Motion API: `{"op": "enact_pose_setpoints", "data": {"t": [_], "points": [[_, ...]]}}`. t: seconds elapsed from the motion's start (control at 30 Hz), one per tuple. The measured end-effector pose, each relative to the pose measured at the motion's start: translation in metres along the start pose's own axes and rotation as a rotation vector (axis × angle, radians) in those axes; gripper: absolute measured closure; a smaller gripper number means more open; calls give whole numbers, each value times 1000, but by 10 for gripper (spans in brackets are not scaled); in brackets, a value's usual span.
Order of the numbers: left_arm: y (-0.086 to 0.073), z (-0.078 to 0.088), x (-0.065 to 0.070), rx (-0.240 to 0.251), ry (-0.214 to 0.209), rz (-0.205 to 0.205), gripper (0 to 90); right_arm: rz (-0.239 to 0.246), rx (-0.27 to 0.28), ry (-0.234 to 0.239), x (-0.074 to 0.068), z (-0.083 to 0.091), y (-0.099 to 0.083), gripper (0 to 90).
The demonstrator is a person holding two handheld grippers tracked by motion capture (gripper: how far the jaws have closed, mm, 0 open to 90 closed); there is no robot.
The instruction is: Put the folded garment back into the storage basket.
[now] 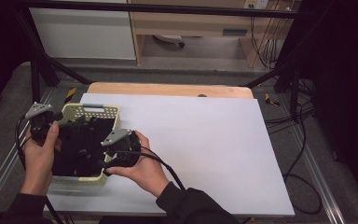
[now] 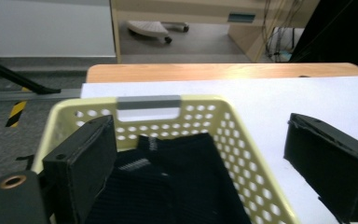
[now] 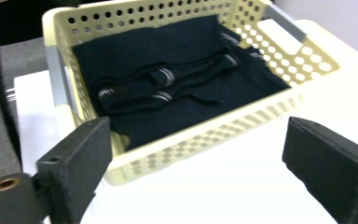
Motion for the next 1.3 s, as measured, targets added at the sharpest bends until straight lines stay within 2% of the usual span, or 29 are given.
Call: {"op": "enact_pose_setpoints", "data": {"t": [0.13, 0.27, 0.33, 0.4, 0.53, 0.6, 0.7, 0.8, 1.07, 1.3], "points": [[-8, 10, 22, 45, -28, 9, 76, -29, 29, -28, 13, 17, -9, 31], [-24, 12, 43, 67, -63, -7, 66, 5, 44, -64, 24, 34, -24, 28], [-27, 11, 48, 67, -72, -5, 71, 18, 46, -70, 29, 40, -30, 25], [-30, 14, 52, 84, -57, -1, 74, 19, 55, -87, 36, 45, -34, 30], [-31, 20, 61, 113, -61, 10, 72, -19, 88, -87, 46, 55, -41, 30], [-31, 23, 67, 121, -66, -4, 64, -20, 84, -87, 50, 57, -43, 30], [-32, 27, 77, 134, -75, -33, 58, -23, 109, -94, 57, 65, -40, 29], [-34, 28, 87, 140, -92, -42, 54, -22, 119, -105, 63, 73, -40, 24], [-43, 28, 106, 145, -113, -95, 53, -68, 155, -111, 80, 88, -38, 23], [-52, 28, 111, 134, -110, -99, 52, -95, 209, -153, 98, 102, -32, 29]]}}
Point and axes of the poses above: each handheld gripper's, and its own axes: z roughly backward along the jaws, y roughly out of its top, x roughly to its right, the point moved 10 cm from there along -z, roughly forward along the jaws, and after that the axes turned 15 degrees about -z, right-handed, at the moved point
